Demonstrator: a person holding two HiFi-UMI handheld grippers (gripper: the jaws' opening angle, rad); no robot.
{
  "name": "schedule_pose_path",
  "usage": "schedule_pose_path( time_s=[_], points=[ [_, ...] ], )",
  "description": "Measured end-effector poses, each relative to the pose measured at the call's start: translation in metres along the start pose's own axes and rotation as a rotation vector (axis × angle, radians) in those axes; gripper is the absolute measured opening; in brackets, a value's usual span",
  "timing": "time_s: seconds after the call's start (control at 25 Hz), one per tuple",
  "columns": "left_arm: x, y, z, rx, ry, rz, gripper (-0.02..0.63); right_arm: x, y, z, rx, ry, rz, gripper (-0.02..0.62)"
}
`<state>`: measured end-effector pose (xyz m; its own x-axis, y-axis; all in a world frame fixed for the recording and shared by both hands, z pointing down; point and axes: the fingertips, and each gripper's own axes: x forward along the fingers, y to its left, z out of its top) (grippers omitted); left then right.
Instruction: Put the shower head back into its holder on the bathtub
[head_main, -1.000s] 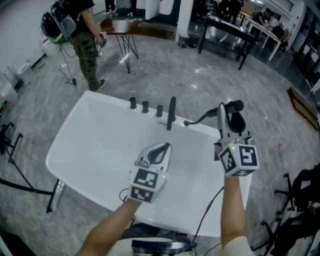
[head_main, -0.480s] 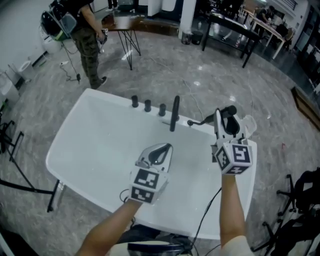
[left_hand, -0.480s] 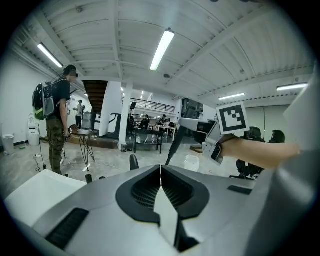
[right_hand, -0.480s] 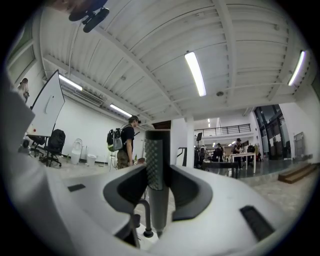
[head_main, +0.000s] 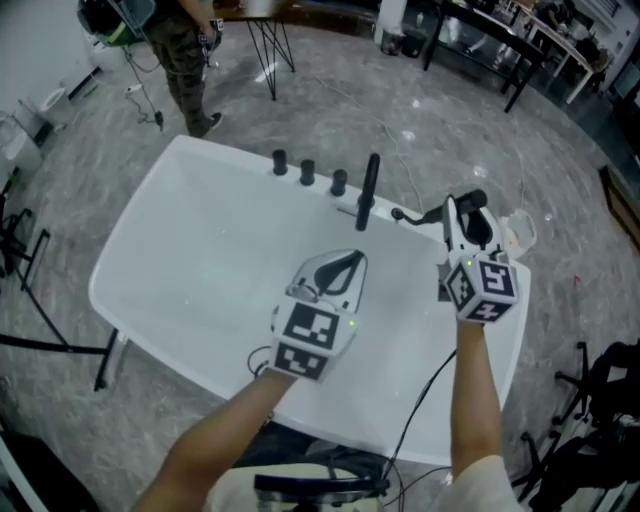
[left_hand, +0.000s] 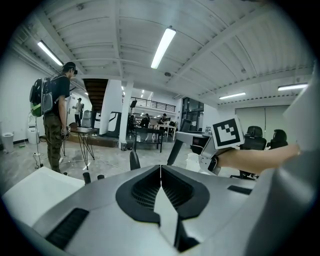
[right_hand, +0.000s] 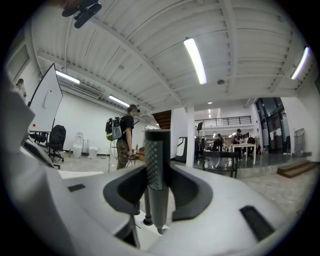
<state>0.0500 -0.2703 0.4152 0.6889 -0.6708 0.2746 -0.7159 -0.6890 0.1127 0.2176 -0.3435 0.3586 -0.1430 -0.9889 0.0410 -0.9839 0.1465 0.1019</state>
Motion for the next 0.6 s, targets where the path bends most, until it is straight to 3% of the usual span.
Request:
schedule_pose_path(
  time_s=[0.6],
  points=[
    [0.038,0.006,-0.019,-0.015,0.003,0.012,0.017,0.047,-0.013,-0.052,-0.019,0.028,0.023,0.140]
  ],
)
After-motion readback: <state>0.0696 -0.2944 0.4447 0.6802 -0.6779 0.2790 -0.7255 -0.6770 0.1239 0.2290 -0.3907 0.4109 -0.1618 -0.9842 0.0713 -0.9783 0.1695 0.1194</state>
